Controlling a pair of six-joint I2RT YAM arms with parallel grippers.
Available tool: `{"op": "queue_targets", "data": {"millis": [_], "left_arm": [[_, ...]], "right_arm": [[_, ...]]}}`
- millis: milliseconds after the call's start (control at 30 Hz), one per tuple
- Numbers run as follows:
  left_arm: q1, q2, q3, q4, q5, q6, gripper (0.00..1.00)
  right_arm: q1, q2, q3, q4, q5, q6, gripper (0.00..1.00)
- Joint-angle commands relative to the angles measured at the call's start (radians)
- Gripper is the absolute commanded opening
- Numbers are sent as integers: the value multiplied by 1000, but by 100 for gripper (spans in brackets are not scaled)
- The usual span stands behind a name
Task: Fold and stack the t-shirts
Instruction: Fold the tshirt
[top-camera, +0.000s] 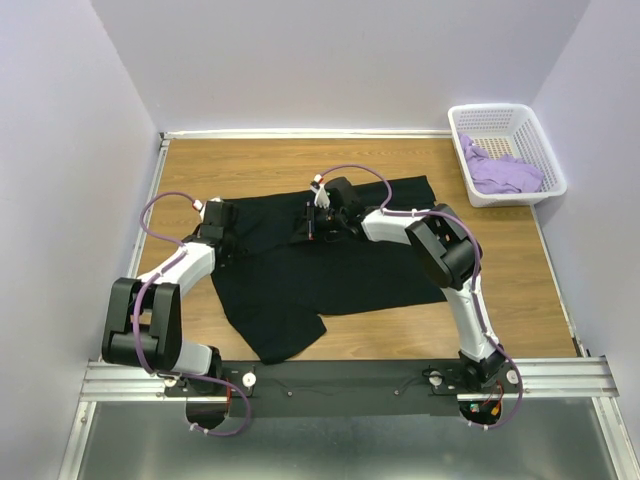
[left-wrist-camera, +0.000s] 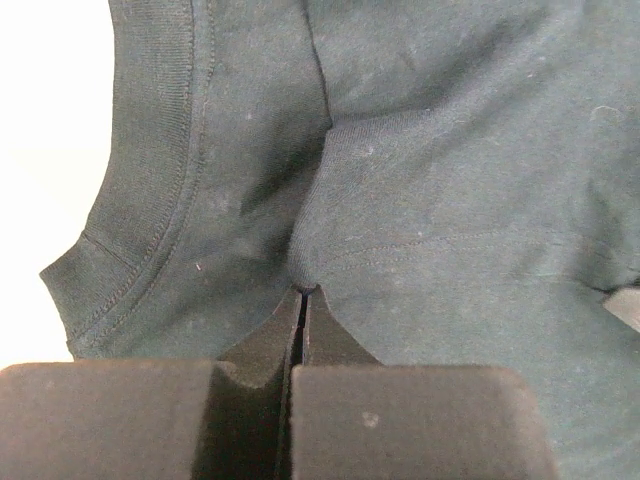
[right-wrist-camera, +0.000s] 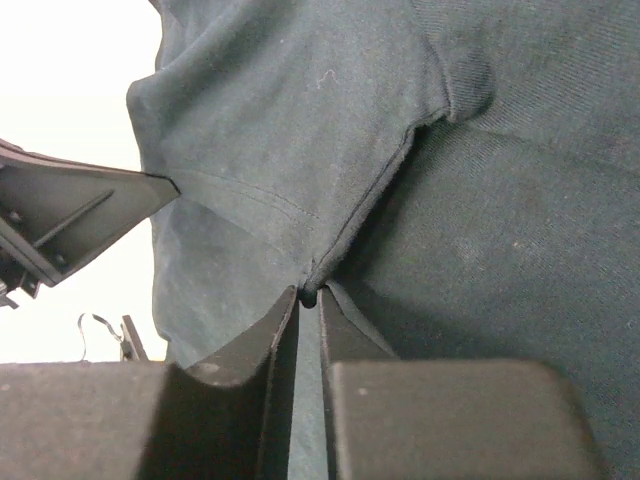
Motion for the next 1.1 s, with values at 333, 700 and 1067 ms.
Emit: {"op": "queue_targets", "data": {"millis": [333, 700, 1067], "left_arm": [[-6, -64, 11, -77, 72, -63, 0], [-6, -28, -9, -44, 152, -91, 0], [-6, -33, -21, -46, 158, -90, 0]], "right_arm": [[4, -4, 0, 8, 11, -6, 2], [-11, -61, -26, -30, 35, -42, 1], [-27, -78, -15, -81, 34, -71, 1]]}}
